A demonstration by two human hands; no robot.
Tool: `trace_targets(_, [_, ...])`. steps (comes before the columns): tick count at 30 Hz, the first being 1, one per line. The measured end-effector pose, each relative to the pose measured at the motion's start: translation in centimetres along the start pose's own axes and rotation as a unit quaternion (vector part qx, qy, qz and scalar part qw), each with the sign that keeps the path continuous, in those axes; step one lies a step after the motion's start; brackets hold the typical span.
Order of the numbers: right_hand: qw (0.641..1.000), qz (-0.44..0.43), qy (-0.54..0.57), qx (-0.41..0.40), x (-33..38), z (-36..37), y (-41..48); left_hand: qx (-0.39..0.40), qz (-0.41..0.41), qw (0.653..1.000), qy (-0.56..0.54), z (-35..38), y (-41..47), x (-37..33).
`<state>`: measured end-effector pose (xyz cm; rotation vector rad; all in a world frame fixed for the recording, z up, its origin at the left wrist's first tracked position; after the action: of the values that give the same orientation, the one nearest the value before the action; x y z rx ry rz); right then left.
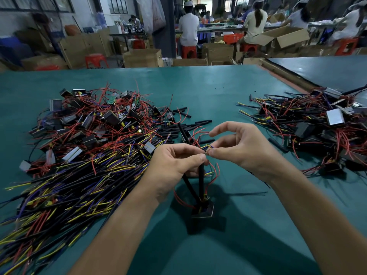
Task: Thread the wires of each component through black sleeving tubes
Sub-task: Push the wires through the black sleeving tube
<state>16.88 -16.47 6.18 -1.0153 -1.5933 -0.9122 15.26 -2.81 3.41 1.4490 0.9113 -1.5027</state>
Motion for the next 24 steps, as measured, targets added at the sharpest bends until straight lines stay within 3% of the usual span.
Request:
trace_targets(13, [0.995, 0.007, 0.064, 0.082, -0.4, 1.3, 0.0, 0.031, 0.01, 0.999, 0.036, 0.6, -0.1, -0.5])
trace_targets(24, [0.981, -0.113, -0.076, 0.135, 2.4, 3.0, -0.4, 0.059, -0.096, 0.994, -0.014, 0.8, -0.3, 1.6])
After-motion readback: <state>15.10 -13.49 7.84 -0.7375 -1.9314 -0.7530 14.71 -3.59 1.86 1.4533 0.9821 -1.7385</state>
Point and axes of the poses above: each hand's wrist, its own y-axis towards the middle knuckle, its own z-axis out of the palm, x = y × z, the point moved 10 cm from there along y, towards the middle knuckle, and after that the axes turned 11 degrees about x, right-handed, at the moved point
